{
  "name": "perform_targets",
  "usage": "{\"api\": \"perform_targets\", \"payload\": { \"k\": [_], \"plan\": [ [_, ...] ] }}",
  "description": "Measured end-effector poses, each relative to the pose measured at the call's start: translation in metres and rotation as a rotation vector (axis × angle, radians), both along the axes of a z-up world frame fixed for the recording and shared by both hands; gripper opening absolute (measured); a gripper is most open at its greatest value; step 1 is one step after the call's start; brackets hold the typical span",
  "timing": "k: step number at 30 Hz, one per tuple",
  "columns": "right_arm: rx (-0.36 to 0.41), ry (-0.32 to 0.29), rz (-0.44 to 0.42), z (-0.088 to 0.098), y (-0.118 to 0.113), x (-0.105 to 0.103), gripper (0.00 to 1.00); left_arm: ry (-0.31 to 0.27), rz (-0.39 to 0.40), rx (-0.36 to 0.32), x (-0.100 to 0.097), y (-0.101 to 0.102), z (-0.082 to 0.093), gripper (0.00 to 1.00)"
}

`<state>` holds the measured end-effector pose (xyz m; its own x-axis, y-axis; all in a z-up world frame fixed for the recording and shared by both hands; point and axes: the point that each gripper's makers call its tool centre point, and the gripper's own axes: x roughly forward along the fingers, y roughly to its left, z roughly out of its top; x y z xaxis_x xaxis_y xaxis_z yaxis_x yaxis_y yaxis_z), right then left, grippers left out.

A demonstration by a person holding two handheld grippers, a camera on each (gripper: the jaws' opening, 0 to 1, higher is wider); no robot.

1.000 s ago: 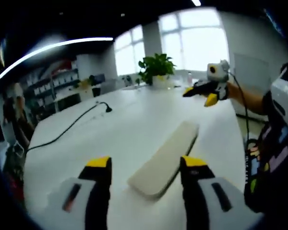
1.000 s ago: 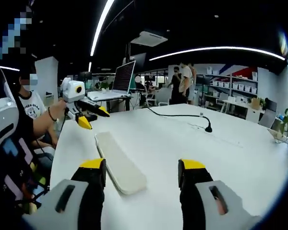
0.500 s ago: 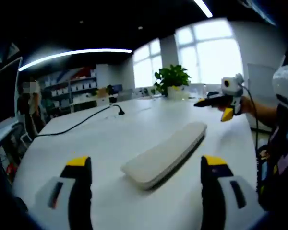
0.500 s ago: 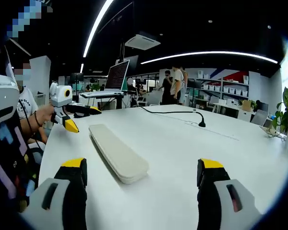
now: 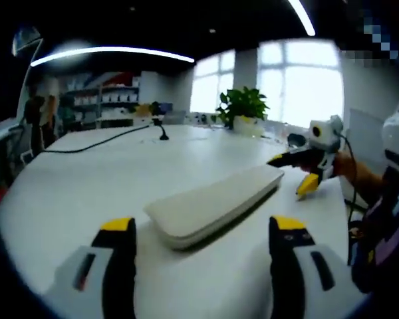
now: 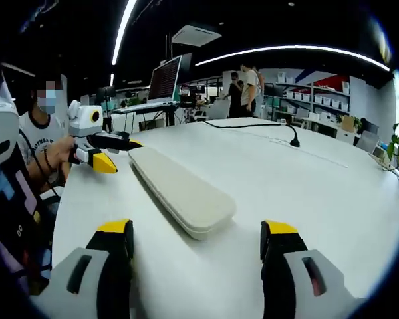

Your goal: Arrange the utensils inside the cutlery case until each visible utensil rests in its matching compartment.

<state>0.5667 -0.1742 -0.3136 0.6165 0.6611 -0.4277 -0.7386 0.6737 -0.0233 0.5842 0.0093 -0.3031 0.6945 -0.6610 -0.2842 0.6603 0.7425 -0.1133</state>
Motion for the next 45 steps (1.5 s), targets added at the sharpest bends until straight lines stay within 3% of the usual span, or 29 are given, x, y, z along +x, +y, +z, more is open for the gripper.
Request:
{"api": "perform_targets", "payload": {
  "k": [6,21,32,35,45],
  "plan": [
    [0.051,0.022,0.010,0.003,0.009,0.004,0.71,0.009,0.007,-0.026,0.003,-0.004,-0.002,0.80],
    [0.051,0.007,-0.015,0.002,0.008,0.016,0.48,0.007,0.009,-0.039,0.009,-0.008,-0.004,0.69],
    [0.041,-0.013,0.002,-0.001,0.008,0.013,0.47,0.000,0.043,-0.010,0.015,-0.004,-0.006,0.61],
    [0.034,-0.019,0.001,-0.001,0.008,0.013,0.47,-0.020,0.036,0.049,0.014,-0.003,-0.009,0.59],
    [0.005,-0.028,-0.011,0.001,0.010,0.013,0.47,-0.033,0.050,0.062,0.010,-0.002,-0.007,0.59]
  ]
}}
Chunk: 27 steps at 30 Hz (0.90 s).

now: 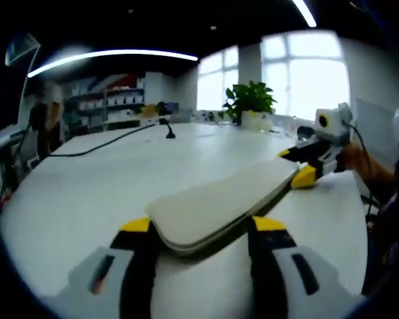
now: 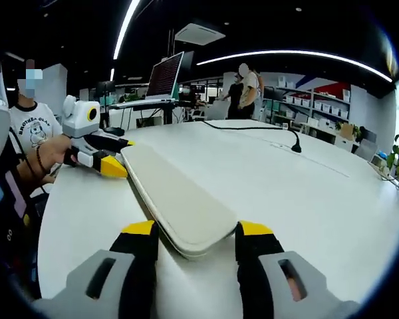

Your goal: Arrange the utensils inside the cutlery case until each visible utensil rests in its matching compartment.

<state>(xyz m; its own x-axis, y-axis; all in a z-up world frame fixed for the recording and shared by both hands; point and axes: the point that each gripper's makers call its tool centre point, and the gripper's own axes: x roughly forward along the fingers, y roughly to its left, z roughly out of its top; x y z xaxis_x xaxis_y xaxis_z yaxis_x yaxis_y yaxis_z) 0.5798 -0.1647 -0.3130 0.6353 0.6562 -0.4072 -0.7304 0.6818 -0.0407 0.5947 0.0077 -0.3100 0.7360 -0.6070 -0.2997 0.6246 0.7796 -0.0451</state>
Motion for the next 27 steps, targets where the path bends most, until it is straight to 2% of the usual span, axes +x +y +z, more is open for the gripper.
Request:
{"api": "perform_targets", "payload": {
  "k": [9,13,19,27],
  "plan": [
    [0.007,-0.007,-0.002,0.004,-0.001,-0.003,0.47,0.022,0.004,-0.040,-0.002,-0.001,0.005,0.59],
    [0.023,-0.022,0.007,0.016,-0.009,-0.002,0.47,0.021,-0.003,-0.068,0.000,-0.008,0.011,0.59],
    [0.010,-0.076,0.006,0.035,-0.023,0.004,0.47,-0.005,-0.024,-0.078,0.009,-0.020,0.026,0.58],
    [0.018,-0.101,0.014,0.049,-0.035,0.019,0.47,-0.015,-0.032,-0.063,0.024,-0.032,0.039,0.57]
  ]
}}
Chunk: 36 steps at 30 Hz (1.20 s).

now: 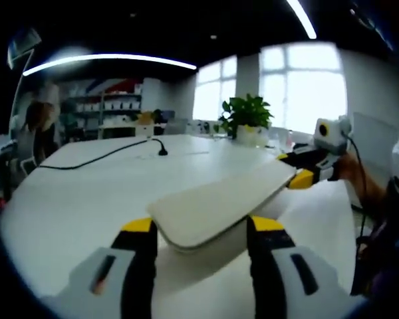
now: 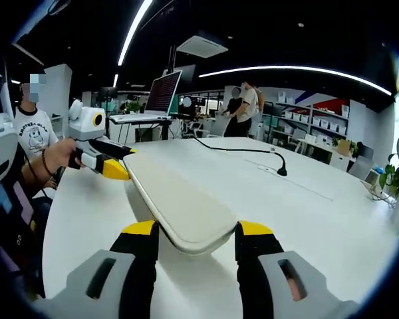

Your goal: Arrange the utensils inside the cutlery case until each visible utensil rests in its matching compartment.

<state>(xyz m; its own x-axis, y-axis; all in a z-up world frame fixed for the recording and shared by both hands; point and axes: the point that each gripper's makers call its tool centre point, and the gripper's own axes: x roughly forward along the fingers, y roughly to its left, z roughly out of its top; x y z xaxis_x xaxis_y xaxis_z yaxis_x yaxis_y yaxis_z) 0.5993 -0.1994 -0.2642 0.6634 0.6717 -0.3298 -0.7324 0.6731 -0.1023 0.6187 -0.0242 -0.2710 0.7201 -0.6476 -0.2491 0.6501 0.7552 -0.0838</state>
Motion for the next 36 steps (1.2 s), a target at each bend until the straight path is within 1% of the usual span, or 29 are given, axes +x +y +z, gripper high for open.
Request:
{"api": "perform_targets", "payload": {
  "k": [6,9,10,11,13,18,22,25,28,31,32,33,34,35,36],
  "plan": [
    [0.002,0.008,-0.022,-0.002,-0.010,0.015,0.47,-0.009,-0.014,0.052,0.019,-0.011,0.003,0.57],
    [0.001,0.006,-0.028,0.000,-0.015,0.024,0.47,-0.010,-0.019,0.055,0.028,-0.016,0.004,0.57],
    [0.003,0.011,-0.030,0.000,-0.017,0.027,0.47,-0.010,-0.021,0.053,0.031,-0.017,0.005,0.57],
    [0.014,0.031,-0.037,-0.001,-0.018,0.031,0.47,-0.008,-0.022,0.050,0.033,-0.018,0.005,0.57],
    [0.015,0.036,-0.034,-0.004,-0.018,0.036,0.47,-0.002,-0.021,0.055,0.038,-0.019,0.003,0.57],
    [0.001,0.047,-0.036,-0.011,-0.017,0.044,0.47,0.026,-0.022,0.085,0.047,-0.019,-0.008,0.57],
    [-0.015,0.062,-0.041,-0.021,-0.017,0.052,0.47,0.049,-0.019,0.093,0.053,-0.020,-0.018,0.57],
    [-0.027,0.075,-0.045,-0.031,-0.016,0.054,0.47,0.071,-0.015,0.103,0.055,-0.019,-0.028,0.57],
    [-0.034,0.074,-0.044,-0.037,-0.017,0.055,0.47,0.088,-0.011,0.101,0.056,-0.019,-0.036,0.57],
    [-0.032,0.093,-0.046,-0.046,-0.018,0.054,0.47,0.111,-0.011,0.102,0.057,-0.020,-0.044,0.57],
    [-0.019,0.106,-0.050,-0.048,-0.018,0.054,0.47,0.096,-0.015,0.110,0.056,-0.021,-0.042,0.57],
    [-0.012,0.112,-0.050,-0.052,-0.019,0.054,0.47,0.097,-0.014,0.116,0.055,-0.020,-0.042,0.57],
    [0.049,0.113,-0.062,-0.049,-0.016,0.056,0.48,0.094,-0.014,0.115,0.056,-0.020,-0.042,0.57],
    [0.066,0.129,-0.069,-0.049,-0.016,0.055,0.49,0.102,-0.014,0.112,0.056,-0.020,-0.043,0.57],
    [0.048,0.128,-0.064,-0.049,-0.017,0.055,0.49,0.096,-0.019,0.111,0.056,-0.020,-0.043,0.57]
  ]
}}
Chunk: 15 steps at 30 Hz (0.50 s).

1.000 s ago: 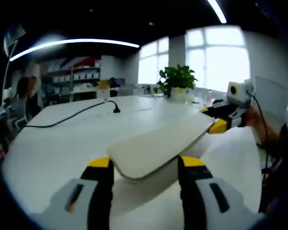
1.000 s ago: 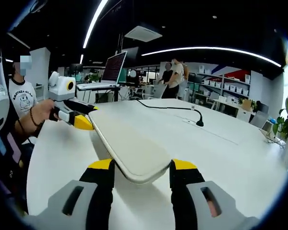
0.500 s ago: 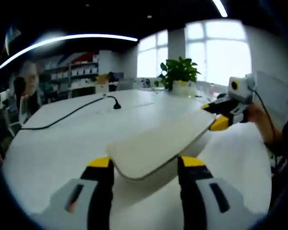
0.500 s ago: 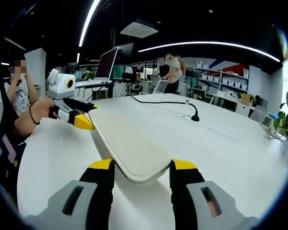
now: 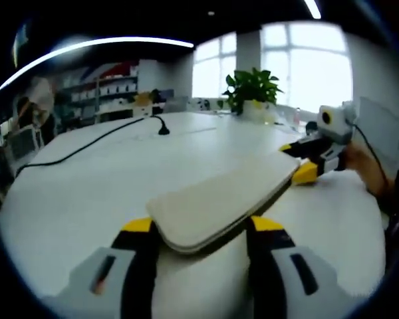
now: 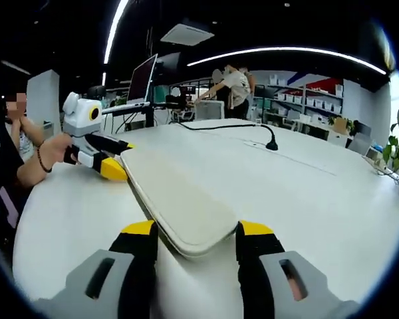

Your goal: Arrange the utensils inside the cutlery case until each visible utensil rests in its matching compartment.

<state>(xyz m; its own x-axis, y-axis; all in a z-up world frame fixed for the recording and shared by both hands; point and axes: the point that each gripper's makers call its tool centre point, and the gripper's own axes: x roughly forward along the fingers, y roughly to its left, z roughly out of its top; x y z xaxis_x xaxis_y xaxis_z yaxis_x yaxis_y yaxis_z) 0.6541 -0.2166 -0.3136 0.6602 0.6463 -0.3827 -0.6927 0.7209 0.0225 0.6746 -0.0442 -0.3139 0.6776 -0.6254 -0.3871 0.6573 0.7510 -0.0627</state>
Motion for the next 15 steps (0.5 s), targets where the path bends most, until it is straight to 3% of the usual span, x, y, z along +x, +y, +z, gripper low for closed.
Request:
{"api": "perform_targets", "payload": {
  "k": [7,10,12,14,15],
  "plan": [
    [-0.032,-0.021,0.000,-0.002,-0.001,0.001,0.51,-0.028,-0.003,0.046,-0.001,0.001,-0.004,0.54],
    [-0.046,-0.022,-0.015,0.001,-0.009,0.000,0.50,-0.024,0.000,0.037,-0.002,0.004,-0.004,0.54],
    [-0.004,-0.023,-0.037,0.008,-0.013,-0.002,0.51,-0.018,0.012,0.047,-0.002,0.012,-0.004,0.54],
    [0.035,0.019,-0.064,0.011,-0.018,-0.005,0.58,-0.030,0.057,0.068,0.000,0.028,-0.003,0.54],
    [0.036,0.008,-0.077,0.014,-0.023,-0.005,0.62,-0.022,0.068,0.080,-0.003,0.034,-0.004,0.54]
  ]
}}
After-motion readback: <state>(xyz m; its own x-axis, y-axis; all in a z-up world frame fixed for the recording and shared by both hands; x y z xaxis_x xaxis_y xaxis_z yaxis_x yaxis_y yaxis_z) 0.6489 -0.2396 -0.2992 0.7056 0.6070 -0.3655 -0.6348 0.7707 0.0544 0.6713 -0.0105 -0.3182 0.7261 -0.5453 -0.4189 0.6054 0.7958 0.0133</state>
